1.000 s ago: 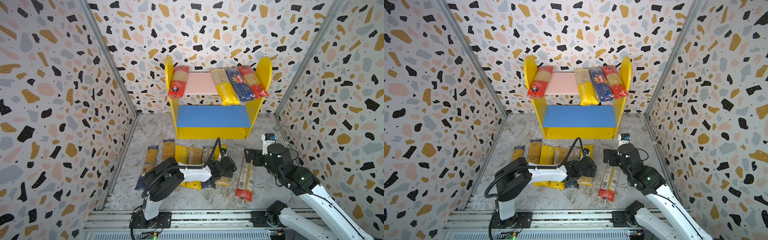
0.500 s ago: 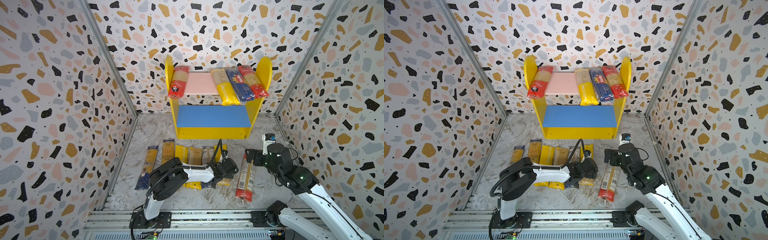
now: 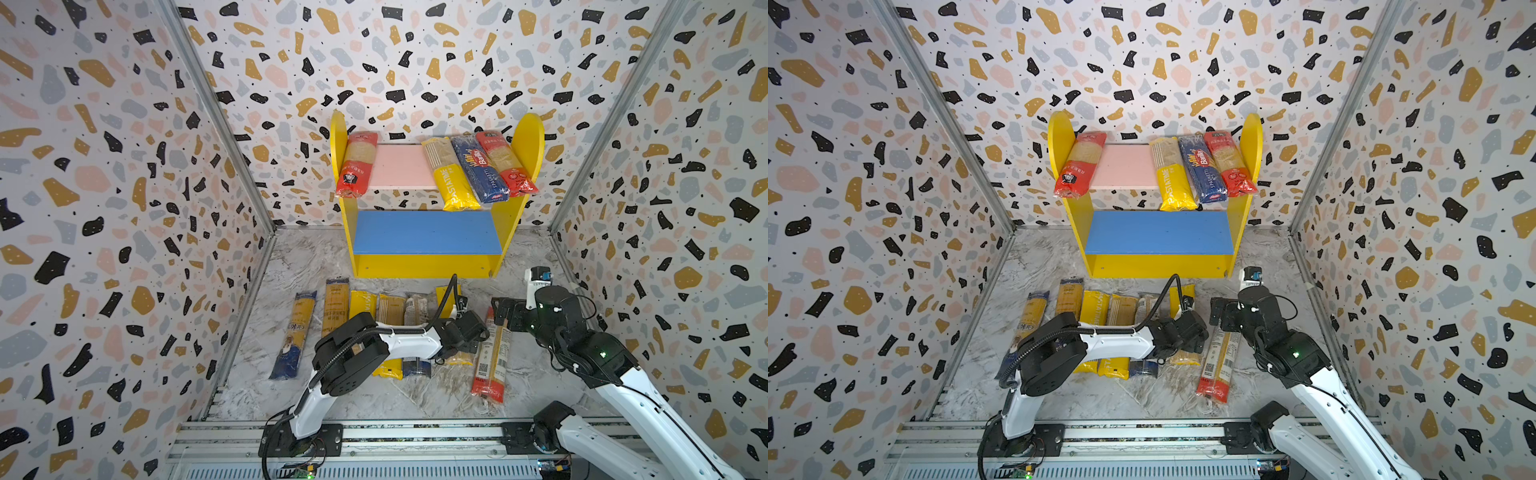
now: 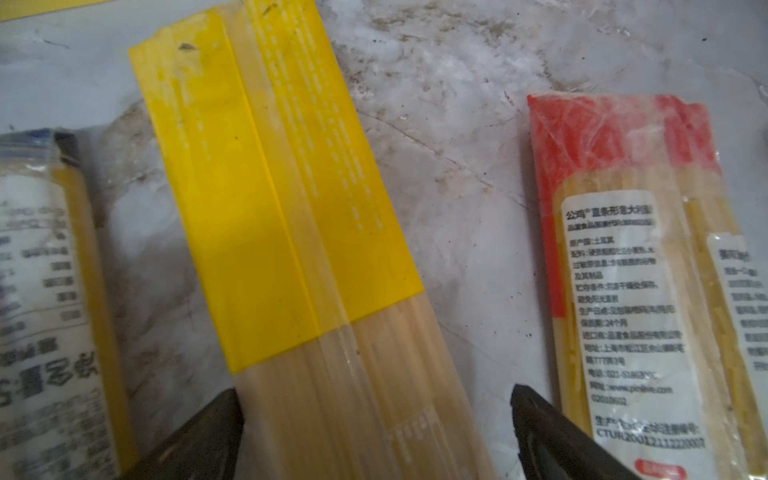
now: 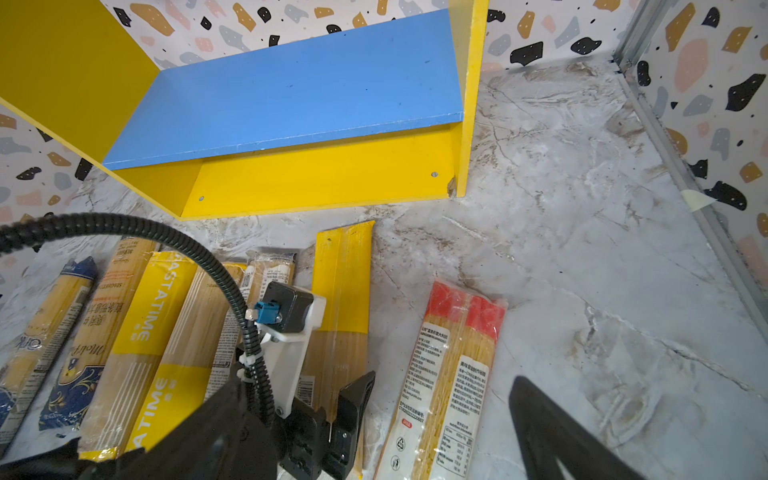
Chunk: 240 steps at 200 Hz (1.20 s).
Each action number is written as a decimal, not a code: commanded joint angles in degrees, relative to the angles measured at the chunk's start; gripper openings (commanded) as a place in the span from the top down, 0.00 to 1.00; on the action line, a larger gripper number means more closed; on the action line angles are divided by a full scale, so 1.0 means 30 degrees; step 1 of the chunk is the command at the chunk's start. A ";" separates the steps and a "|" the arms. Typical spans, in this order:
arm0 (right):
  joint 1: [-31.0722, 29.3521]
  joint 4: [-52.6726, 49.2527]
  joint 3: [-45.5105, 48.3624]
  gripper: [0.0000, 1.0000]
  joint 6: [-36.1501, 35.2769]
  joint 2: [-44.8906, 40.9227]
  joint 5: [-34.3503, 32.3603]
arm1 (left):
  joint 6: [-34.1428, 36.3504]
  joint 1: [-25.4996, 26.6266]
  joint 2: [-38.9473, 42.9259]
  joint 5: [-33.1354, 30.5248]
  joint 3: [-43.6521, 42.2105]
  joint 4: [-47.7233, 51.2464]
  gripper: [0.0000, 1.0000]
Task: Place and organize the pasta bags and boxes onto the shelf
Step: 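Lower the left gripper onto the yellow-topped clear spaghetti bag, then close the left gripper on the yellow-topped spaghetti bag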
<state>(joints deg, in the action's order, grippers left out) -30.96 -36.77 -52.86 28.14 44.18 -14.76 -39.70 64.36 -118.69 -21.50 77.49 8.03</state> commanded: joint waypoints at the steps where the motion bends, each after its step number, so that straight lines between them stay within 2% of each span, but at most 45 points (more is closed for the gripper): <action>1: 0.0117 -0.0354 0.0069 0.01 -0.0210 -0.0335 -0.0201 | -0.0508 0.0220 0.0803 -0.0983 -0.0616 0.0406 0.00; 109: 0.0488 -0.0574 0.0307 0.01 -0.0850 -0.1394 0.0080 | -0.2273 0.1047 -0.1797 -0.0452 0.0639 0.0388 0.00; 125: 0.0557 -0.0635 0.0173 0.01 -0.0975 -0.1412 0.0146 | -0.2514 0.1048 -0.2243 -0.0320 0.0516 0.0240 0.03; 141: 0.0602 -0.0720 -0.0033 0.01 -0.1110 -0.1434 0.0146 | -0.2744 0.1062 -0.2539 -0.0221 0.0135 0.0021 0.12; 172: 0.0652 -0.0918 -0.0388 0.01 -0.1293 -0.1559 0.0170 | -0.3032 0.1048 -0.2771 0.0083 -0.0948 -0.0453 0.52; 216: 0.0682 -0.0938 -0.0483 0.01 -0.1381 -0.1463 0.0456 | -0.3045 0.1066 -0.2582 0.0478 -0.2321 -0.1291 0.82; 233: 0.0681 -0.0874 -0.0512 0.01 -0.1319 -0.1434 0.0607 | -0.2713 0.1052 -0.2181 0.0465 -0.2818 -0.1417 1.00; 240: 0.0682 -0.0824 -0.0477 0.01 -0.1281 -0.1399 0.0696 | -0.2475 0.1063 -0.1920 0.0340 -0.3013 -0.1396 1.00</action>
<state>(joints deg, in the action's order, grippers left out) -29.12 -39.00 -51.92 24.73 40.12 -13.63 -48.40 67.11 -121.08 -26.96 73.58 -3.38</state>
